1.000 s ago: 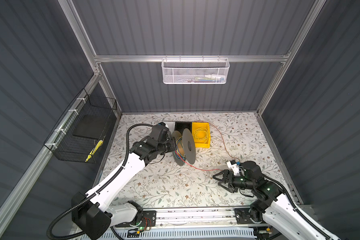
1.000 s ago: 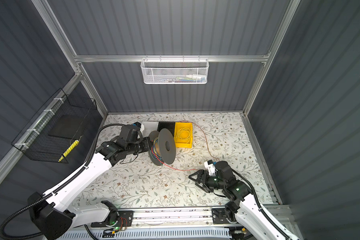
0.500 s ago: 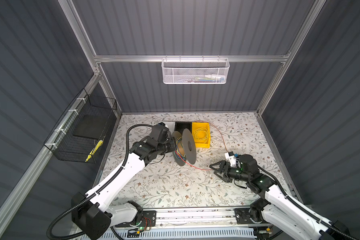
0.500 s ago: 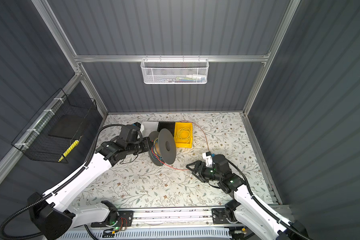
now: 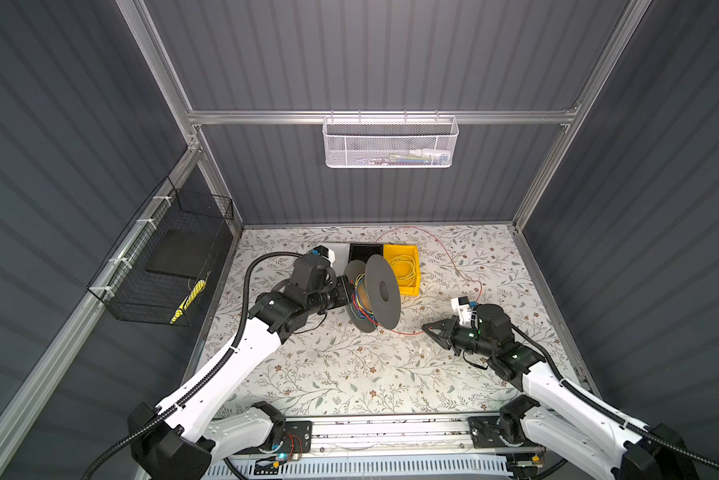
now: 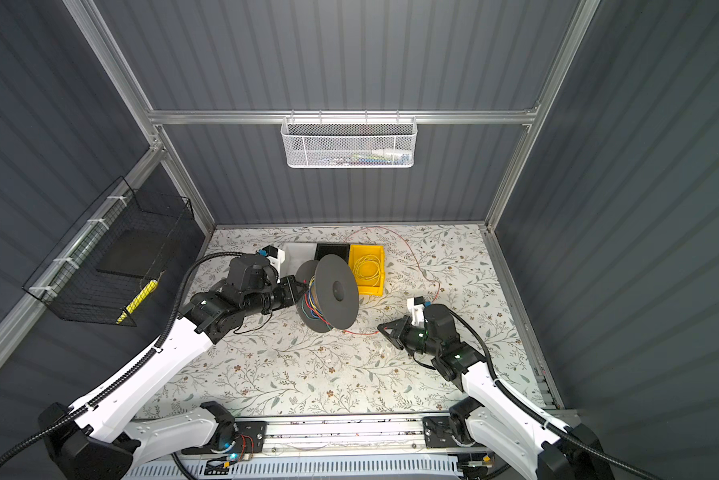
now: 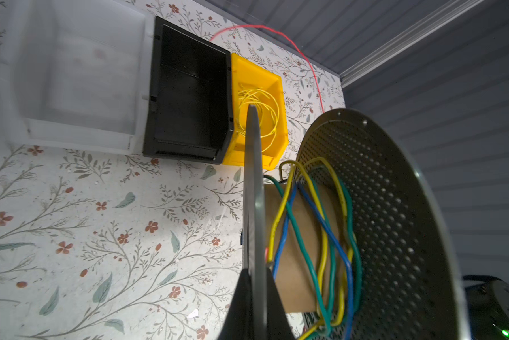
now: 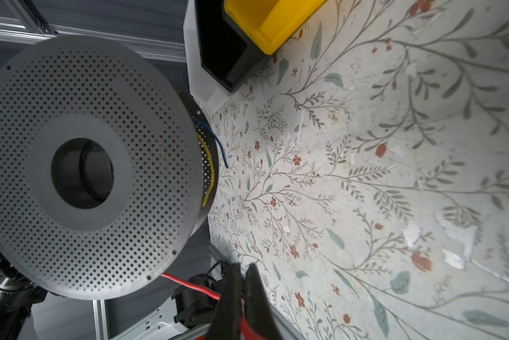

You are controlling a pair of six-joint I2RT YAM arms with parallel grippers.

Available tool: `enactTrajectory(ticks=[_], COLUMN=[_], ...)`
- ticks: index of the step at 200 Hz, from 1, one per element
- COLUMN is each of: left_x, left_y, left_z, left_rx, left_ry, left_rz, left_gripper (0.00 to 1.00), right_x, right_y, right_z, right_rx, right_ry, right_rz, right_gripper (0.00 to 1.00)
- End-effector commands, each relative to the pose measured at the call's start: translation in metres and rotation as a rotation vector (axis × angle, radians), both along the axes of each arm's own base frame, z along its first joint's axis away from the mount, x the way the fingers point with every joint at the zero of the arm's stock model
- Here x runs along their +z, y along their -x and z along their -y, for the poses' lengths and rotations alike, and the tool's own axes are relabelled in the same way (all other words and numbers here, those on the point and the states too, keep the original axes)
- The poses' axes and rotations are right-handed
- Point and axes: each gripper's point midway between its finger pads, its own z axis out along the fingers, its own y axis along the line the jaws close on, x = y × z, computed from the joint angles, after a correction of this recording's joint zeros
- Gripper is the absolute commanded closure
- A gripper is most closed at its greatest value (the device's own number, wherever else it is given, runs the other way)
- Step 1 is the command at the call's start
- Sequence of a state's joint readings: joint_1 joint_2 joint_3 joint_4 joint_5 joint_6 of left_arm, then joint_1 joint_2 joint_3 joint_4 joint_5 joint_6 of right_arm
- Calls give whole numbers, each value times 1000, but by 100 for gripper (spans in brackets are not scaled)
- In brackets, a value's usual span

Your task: Wrap the cables

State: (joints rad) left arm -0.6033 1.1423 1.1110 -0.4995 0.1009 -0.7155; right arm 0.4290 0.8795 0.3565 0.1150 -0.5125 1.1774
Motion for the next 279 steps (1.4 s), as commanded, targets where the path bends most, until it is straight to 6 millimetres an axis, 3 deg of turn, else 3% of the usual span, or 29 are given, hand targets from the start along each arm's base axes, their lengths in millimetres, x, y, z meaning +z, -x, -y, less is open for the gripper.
enactTrajectory(ticks=[1,31,60,91,122,152,173,221,231,261,279], left_x=[64,89,91,78,49,16,1,-13,0,2,-2], left_y=[9,36,65,93,116,124,126,129,126,128,130], left_z=[19,30,35,40,46,53,60,64,68,68,66], left_rx=[-123,-295,-467,-625,-754,-817,-865,-922,-924,-933,-939], left_ry=[178,229,181,179,117,-53,-101,-195,-185,-194,-218], left_rz=[161,199,164,89,-2,-47,-74,-107,-69,-74,-98], left_gripper=[100,100,100,100,100,100,100,100,100,100,100], right_x=[-22,-27,-8,25,54,79,96,130,133,145,133], right_y=[-6,-17,-34,-52,-59,-60,-57,-54,-57,-65,-73], right_z=[21,31,31,29,22,16,10,1,-1,-7,-9], right_rx=[-74,-77,-27,15,66,111,147,173,168,167,168], right_ry=[44,34,86,110,111,93,63,-59,-99,-218,-220], right_rz=[-32,-36,19,97,154,205,259,365,372,385,355], right_gripper=[100,100,100,100,100,100,90,69,68,68,71])
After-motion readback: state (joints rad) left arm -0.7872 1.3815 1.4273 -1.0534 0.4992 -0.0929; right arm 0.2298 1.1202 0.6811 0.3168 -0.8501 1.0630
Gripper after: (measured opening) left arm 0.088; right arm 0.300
